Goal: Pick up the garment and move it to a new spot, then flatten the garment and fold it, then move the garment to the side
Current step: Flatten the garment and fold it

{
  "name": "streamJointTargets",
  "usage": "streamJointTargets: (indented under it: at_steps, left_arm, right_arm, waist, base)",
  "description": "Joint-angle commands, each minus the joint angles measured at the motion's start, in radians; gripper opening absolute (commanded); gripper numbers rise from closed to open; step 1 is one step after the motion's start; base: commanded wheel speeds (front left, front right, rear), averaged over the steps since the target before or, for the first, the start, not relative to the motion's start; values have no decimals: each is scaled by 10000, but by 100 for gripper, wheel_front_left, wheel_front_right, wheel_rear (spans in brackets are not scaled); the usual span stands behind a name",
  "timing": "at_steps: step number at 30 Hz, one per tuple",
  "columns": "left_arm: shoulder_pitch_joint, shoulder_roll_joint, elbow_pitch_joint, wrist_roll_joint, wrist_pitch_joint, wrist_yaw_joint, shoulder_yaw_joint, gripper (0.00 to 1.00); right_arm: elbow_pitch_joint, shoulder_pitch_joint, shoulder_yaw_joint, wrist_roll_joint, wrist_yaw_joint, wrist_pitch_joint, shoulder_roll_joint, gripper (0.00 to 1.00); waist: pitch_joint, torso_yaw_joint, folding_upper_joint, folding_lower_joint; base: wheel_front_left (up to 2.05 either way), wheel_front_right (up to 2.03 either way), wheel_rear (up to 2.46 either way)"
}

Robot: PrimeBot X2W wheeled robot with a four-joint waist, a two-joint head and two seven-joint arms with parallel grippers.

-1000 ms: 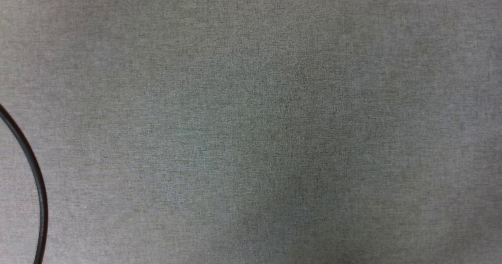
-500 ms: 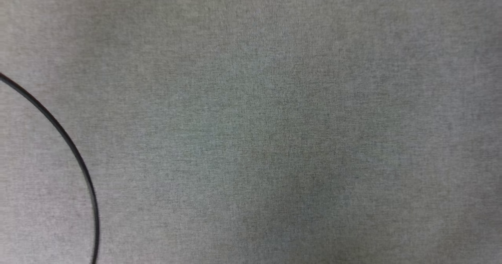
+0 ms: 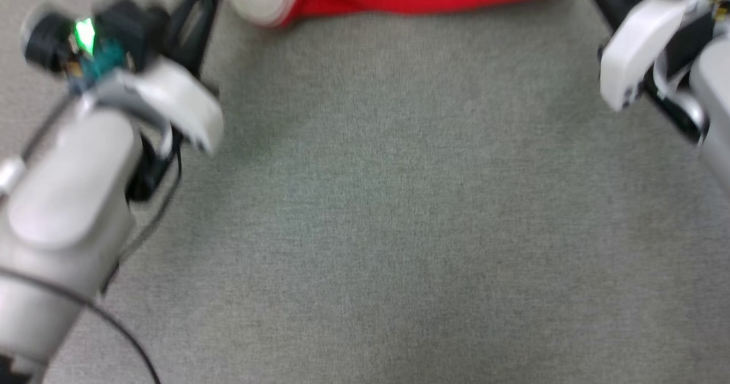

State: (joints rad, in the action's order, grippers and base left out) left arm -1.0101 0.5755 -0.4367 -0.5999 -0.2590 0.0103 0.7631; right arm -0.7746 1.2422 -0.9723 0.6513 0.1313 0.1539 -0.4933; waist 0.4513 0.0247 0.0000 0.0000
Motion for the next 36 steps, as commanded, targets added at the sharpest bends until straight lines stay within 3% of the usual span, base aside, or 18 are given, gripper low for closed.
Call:
streamJointTargets:
  at_steps: [1,14,15,21,30,36]
  left_arm:
    - [554,134,245,-133,-49,150,2,0]
    - [5979,1106,3170,-1167,47,1957,509,0]
    - [7008,1333,3632,-1348,69,2238,718,0]
    - [8681,1703,4442,-1796,119,2889,870,0]
    - [10702,1915,5488,-2477,195,3619,1236,0]
    - [11495,1803,5644,-2627,176,3843,1523,0]
  right_arm:
    - [88,-395,-66,188,-9,147,-110,0]
    - [656,-4277,-472,1539,-9,759,-999,0]
    - [882,-5073,-551,1559,-9,832,-1257,0]
    - [1395,-6536,-345,1768,-9,883,-1617,0]
    - [2192,-8633,135,1664,-9,645,-2123,0]
    - [2665,-9811,634,1459,-9,357,-2331,0]
  waist:
    - [-578,-41,0,0]
    - [-2513,-109,0,0]
    - [-2892,-164,0,0]
    - [-3490,-288,0,0]
    - [-4213,-420,0,0]
    - [-4395,-378,0,0]
  base:
    - [0,0,0]
    - [0,0,0]
    - [0,0,0]
    - [0,0,0]
    - [0,0,0]
    - [0,0,0]
